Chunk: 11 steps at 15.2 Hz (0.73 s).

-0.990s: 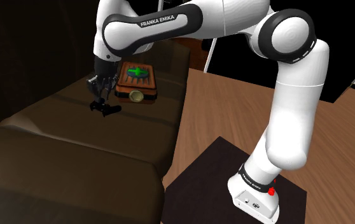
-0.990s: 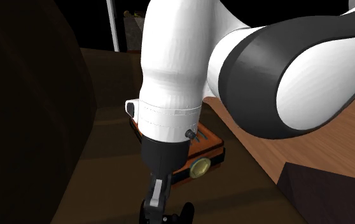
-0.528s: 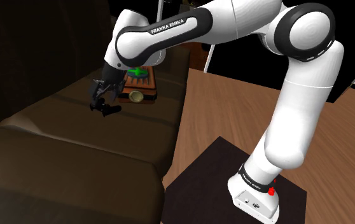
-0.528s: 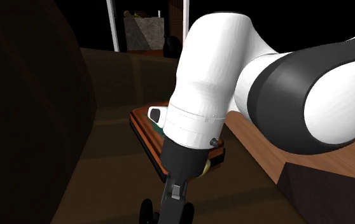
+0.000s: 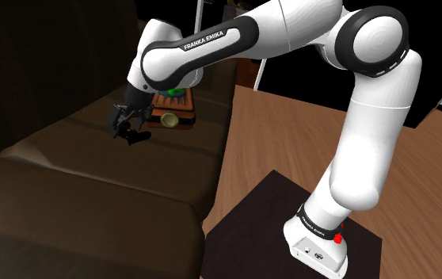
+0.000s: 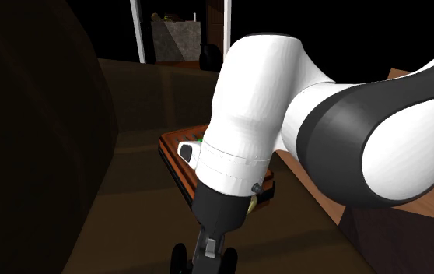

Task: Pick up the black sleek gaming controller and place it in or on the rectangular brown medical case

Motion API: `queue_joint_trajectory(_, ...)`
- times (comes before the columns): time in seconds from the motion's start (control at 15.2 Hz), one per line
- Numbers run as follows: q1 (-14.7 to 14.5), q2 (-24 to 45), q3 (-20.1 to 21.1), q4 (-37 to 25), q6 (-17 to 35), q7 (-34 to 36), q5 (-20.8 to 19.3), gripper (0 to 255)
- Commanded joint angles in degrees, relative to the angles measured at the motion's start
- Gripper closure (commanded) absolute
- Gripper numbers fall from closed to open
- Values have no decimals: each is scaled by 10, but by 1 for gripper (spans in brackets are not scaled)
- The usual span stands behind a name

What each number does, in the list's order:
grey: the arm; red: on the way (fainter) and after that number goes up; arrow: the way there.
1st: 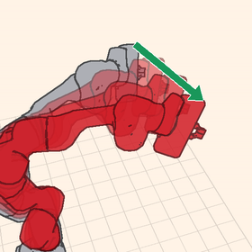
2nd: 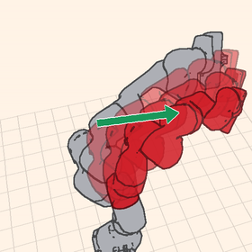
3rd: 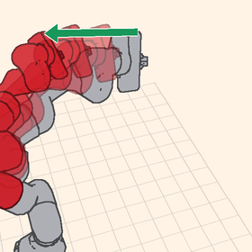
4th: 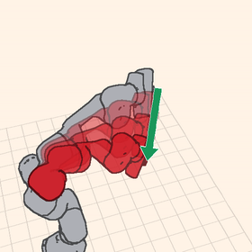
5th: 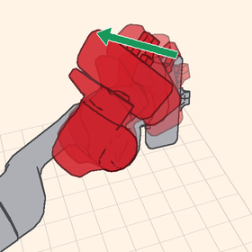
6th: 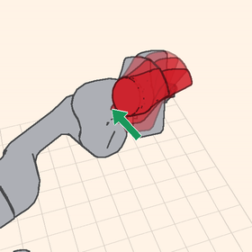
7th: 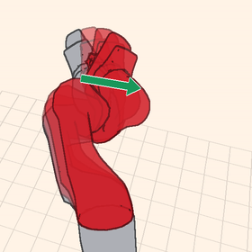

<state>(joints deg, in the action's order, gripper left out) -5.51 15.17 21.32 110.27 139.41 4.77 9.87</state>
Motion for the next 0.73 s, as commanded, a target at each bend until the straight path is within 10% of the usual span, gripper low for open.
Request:
queue_joint_trajectory(0.0,1,2,-1,2,0,0,0,0)
queue_joint_trajectory(0.07,1,2,-1,2,0,0,0,0)
queue_joint_trajectory(0.13,2,0,-1,3,0,0,1,255)
queue_joint_trajectory(0.66,2,-1,-1,3,-2,-1,1,255)
